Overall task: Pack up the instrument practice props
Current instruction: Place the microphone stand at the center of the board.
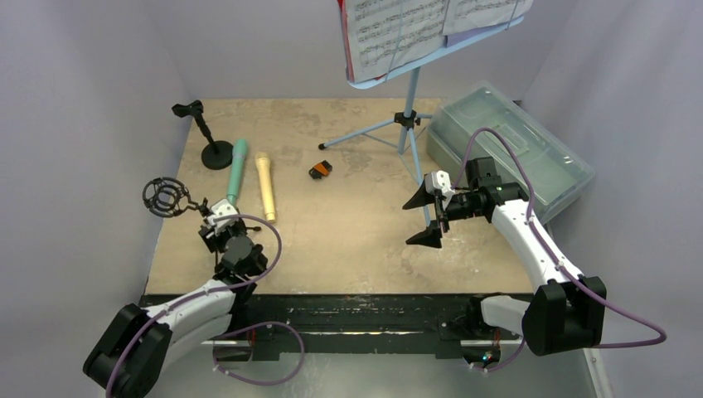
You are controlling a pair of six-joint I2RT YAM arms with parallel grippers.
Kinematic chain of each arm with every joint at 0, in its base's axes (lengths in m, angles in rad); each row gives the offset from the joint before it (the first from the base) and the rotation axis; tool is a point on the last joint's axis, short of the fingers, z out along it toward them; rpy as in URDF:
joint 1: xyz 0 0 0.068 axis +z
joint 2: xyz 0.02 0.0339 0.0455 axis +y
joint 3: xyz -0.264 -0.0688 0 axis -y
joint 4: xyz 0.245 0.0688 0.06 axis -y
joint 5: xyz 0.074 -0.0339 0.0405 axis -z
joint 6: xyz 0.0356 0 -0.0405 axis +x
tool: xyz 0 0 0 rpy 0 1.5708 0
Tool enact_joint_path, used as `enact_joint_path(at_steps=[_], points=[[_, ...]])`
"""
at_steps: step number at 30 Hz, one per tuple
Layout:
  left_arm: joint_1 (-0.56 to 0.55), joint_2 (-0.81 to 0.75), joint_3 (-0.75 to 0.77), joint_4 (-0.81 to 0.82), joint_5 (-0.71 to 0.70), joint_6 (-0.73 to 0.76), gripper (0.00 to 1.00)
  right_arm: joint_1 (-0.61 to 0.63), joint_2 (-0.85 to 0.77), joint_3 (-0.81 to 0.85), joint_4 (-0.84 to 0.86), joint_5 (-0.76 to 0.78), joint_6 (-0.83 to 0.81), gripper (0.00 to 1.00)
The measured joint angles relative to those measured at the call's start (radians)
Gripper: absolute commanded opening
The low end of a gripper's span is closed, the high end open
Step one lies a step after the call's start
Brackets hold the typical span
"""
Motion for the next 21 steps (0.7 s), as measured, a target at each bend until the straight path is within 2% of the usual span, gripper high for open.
enact_joint_path(at_steps=[3, 7, 13, 21], points=[[0.002, -0.007, 0.012, -0.064, 0.002, -0.053, 0.74, 0.0, 0.0, 0.0, -0.001, 0.0, -0.002, 0.97], [0.004, -0.091, 0.074, -0.264, 0.068, -0.179, 0.87, 0.0, 0.0, 0.0, -0.002, 0.0, -0.003, 0.97], [0.005, -0.215, 0.17, -0.57, 0.229, -0.384, 0.91, 0.0, 0.0, 0.0, -0.002, 0.0, -0.005, 0.97], [0.005, -0.263, 0.311, -0.905, 0.506, -0.603, 0.97, 0.0, 0.0, 0.0, -0.001, 0.001, -0.006, 0.97]])
